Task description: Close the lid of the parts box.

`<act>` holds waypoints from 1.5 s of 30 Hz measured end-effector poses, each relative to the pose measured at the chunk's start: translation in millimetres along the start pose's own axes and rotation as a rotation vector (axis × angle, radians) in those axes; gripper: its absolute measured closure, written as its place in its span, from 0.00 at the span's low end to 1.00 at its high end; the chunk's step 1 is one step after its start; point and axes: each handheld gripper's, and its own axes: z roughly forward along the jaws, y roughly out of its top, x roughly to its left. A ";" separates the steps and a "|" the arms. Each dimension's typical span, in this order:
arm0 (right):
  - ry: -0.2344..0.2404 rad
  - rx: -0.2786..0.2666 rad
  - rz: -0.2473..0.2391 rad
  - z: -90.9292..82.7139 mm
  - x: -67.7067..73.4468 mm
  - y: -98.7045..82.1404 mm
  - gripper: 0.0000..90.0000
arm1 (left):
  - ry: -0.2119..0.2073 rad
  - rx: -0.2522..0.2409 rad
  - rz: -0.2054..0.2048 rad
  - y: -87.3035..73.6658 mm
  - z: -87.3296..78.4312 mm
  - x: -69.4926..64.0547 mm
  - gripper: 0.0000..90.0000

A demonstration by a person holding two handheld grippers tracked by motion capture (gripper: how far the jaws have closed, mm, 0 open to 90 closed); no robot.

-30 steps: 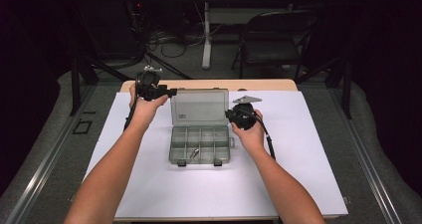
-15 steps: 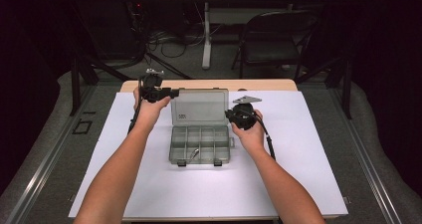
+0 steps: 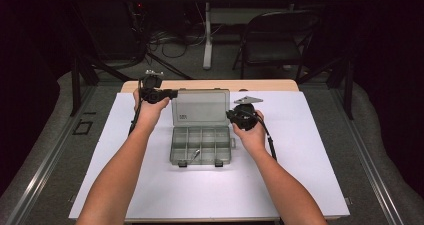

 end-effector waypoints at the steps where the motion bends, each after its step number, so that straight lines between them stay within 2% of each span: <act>1: 0.000 -0.001 -0.002 0.0 -0.1 -0.1 0.93 | 0.009 0.004 0.011 0.3 -0.5 -0.7 0.82; 10: 0.000 0.000 0.002 0.3 -0.2 -0.2 0.93 | 0.054 0.020 0.046 1.1 -4.2 -3.2 0.90; 17: -0.002 -0.003 0.002 0.1 0.1 -0.2 0.92 | 0.082 0.022 0.054 0.5 -4.7 -4.9 0.94; 23: -0.001 -0.004 0.004 0.0 0.3 -0.2 0.92 | 0.079 0.003 0.041 -2.8 -4.6 -4.4 0.94; 29: -0.008 -0.001 0.000 -0.4 0.7 0.3 0.90 | 0.083 0.001 0.048 -3.1 -5.4 -5.5 0.94; 36: -0.004 -0.004 0.006 -2.2 0.6 1.1 0.83 | 0.084 -0.010 0.054 -4.4 -5.9 -5.8 0.94; 45: -0.038 -0.007 0.012 -14.3 -1.5 11.0 0.73 | 0.087 -0.017 0.057 -6.2 -8.9 -7.9 0.94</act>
